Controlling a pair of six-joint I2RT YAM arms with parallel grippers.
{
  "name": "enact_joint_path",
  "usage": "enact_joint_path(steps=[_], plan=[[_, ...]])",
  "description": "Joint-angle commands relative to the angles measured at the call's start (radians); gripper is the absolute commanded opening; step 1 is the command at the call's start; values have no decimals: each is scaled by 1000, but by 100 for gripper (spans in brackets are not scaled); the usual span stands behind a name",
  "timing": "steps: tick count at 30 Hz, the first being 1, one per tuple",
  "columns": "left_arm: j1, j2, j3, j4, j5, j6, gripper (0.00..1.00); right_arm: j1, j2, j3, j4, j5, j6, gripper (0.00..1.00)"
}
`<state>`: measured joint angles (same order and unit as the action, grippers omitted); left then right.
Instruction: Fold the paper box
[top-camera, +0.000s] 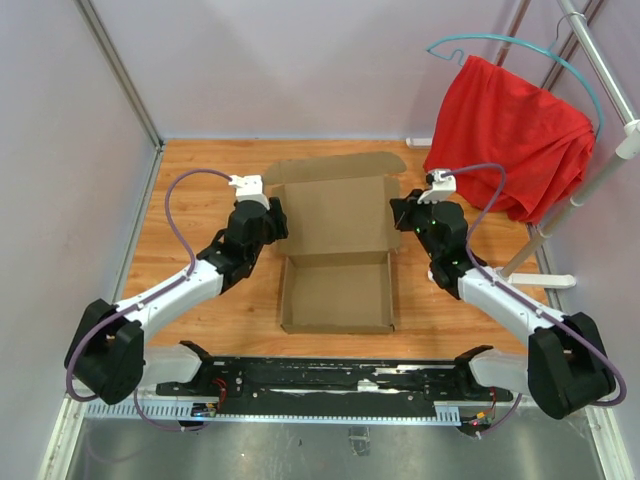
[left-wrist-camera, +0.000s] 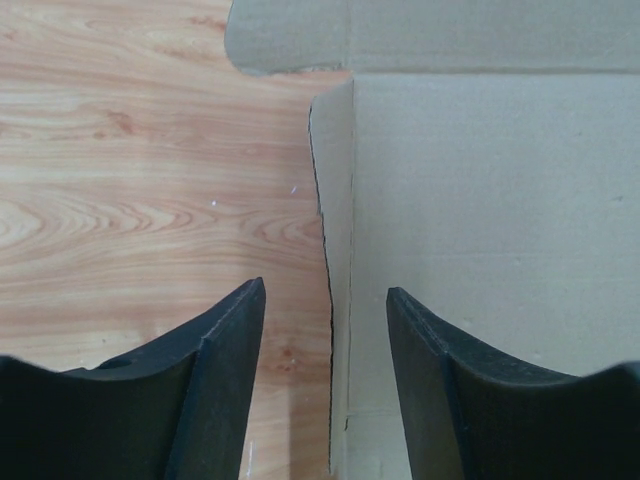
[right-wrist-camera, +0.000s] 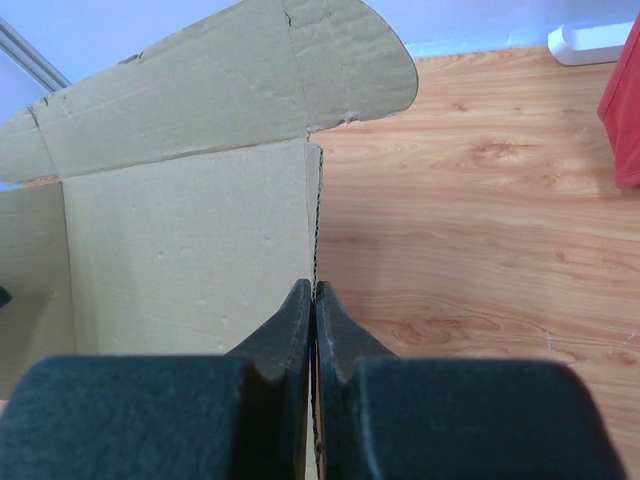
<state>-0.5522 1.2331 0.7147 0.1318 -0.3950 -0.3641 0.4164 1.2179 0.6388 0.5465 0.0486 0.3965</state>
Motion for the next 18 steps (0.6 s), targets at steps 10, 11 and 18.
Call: enact_joint_path(steps=[10,11,18], plan=[[5,79,64,125,25,37,12,31,-56,-50,34,-32,-20,1],[5,84,71,117,28,39,6,31,-55,-48,32,-30,-22,1],[3,-12,16,153,41,65,0,39,-38,-19,-23,-7,-34,1]])
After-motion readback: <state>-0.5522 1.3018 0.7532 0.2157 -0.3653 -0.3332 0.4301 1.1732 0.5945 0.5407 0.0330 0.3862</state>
